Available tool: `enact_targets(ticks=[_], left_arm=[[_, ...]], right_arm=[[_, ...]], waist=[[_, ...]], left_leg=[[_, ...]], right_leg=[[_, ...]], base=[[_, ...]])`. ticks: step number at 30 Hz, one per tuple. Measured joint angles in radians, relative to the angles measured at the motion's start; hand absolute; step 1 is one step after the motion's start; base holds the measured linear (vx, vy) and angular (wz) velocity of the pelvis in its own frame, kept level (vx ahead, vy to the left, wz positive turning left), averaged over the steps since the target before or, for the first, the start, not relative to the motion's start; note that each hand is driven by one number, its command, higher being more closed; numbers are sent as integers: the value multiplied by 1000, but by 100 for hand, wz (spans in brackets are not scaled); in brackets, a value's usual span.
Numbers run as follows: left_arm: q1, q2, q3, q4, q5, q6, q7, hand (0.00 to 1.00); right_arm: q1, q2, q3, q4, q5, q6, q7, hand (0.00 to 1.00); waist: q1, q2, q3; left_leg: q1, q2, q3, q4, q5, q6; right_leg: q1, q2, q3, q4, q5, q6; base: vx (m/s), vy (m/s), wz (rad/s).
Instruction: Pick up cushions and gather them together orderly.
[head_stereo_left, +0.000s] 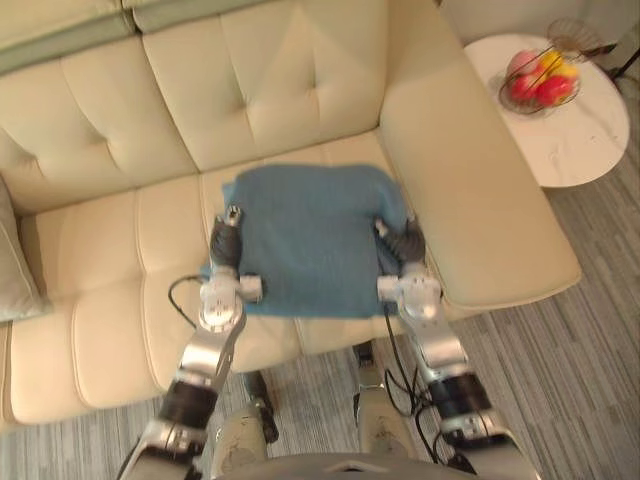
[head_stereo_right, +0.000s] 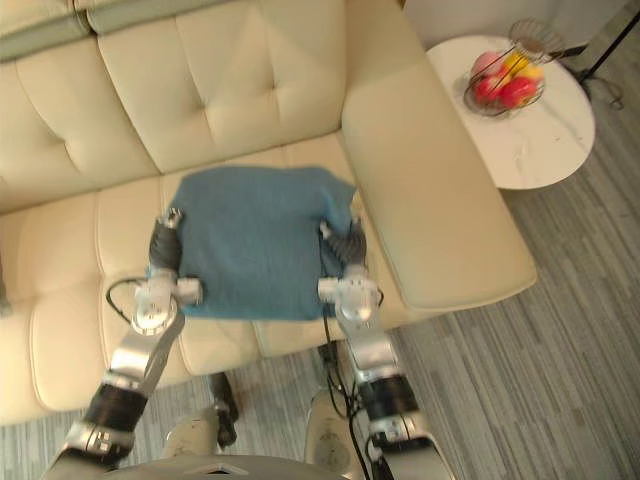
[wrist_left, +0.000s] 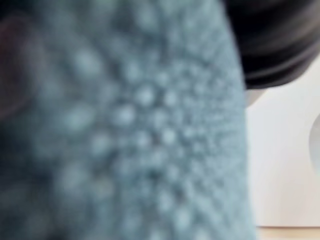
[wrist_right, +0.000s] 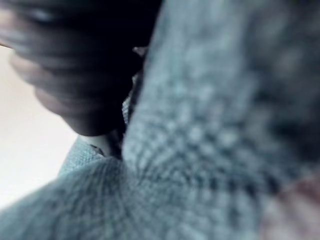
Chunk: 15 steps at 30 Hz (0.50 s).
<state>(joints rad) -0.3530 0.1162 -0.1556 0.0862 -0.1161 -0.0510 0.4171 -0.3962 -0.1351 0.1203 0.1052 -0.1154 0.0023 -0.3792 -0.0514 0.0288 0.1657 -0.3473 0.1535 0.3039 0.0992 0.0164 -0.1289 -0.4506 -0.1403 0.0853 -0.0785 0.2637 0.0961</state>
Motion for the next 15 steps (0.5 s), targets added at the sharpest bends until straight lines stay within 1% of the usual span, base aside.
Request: enact_targets(ticks=[2,3,4,5,7,8,9,11,13,15], left_arm=[[-166,53,1,34,-1,0,42,100],[-259,86,8,52,0,0,64,100],[-385,121,23,81,0,-7,91,100],[-443,133,33,98,1,-10,104,100],[-665,180,69,174,4,-31,134,100],[-746,189,77,223,5,-37,141,0],[-835,197,80,284,5,-38,146,0],[-931,200,93,341,5,-38,149,0],[-984,200,109,370,5,-37,167,0],[-1027,200,116,399,14,-37,193,0]], right_arm=[[-155,-5,-28,1,-11,3,-47,100],[-251,-13,-41,12,-18,3,-68,100],[-398,-33,-51,61,-52,3,-106,100],[-466,-45,-52,91,-62,3,-119,100],[-729,-86,-70,221,-98,2,-169,100],[-818,-102,-77,275,-102,3,-174,0],[-902,-121,-88,326,-108,3,-176,0],[-984,-141,-96,368,-108,3,-193,0],[-1024,-150,-107,391,-108,8,-221,0],[-1061,-148,-126,414,-108,14,-259,0]], waist=[[14,0,14],[21,-1,33],[26,1,67],[28,1,80],[30,2,117],[28,2,143],[29,3,148],[30,3,163],[33,3,183],[41,3,187]], left_leg=[[-59,-1,-9,-18,36,0],[-78,-2,-14,-34,57,0],[-91,-4,-26,-72,95,-3],[-97,-6,-29,-93,113,-3],[-131,-7,-47,-180,191,-7],[-146,-7,-55,-180,200,-3],[-180,-8,-62,-180,209,-1],[-221,-10,-75,-180,220,0],[-250,-9,-84,-181,226,0],[-295,-10,-87,-181,233,0]], right_leg=[[-58,0,-14,0,17,-3],[-82,1,-17,0,27,-4],[-105,3,-24,0,37,-6],[-119,4,-29,-1,42,-5],[-180,10,-47,-1,64,-10],[-188,11,-52,-1,70,-9],[-217,9,-59,-2,78,-10],[-250,7,-68,-2,84,-13],[-273,7,-76,-2,86,-13],[-316,6,-78,-2,91,-13]], base=[[-215,-62,27],[-210,-61,26],[-160,-48,19],[-150,-49,23],[-158,-54,24],[-144,-42,25],[-87,-14,22],[-82,10,20],[-50,31,16],[-38,38,11]])
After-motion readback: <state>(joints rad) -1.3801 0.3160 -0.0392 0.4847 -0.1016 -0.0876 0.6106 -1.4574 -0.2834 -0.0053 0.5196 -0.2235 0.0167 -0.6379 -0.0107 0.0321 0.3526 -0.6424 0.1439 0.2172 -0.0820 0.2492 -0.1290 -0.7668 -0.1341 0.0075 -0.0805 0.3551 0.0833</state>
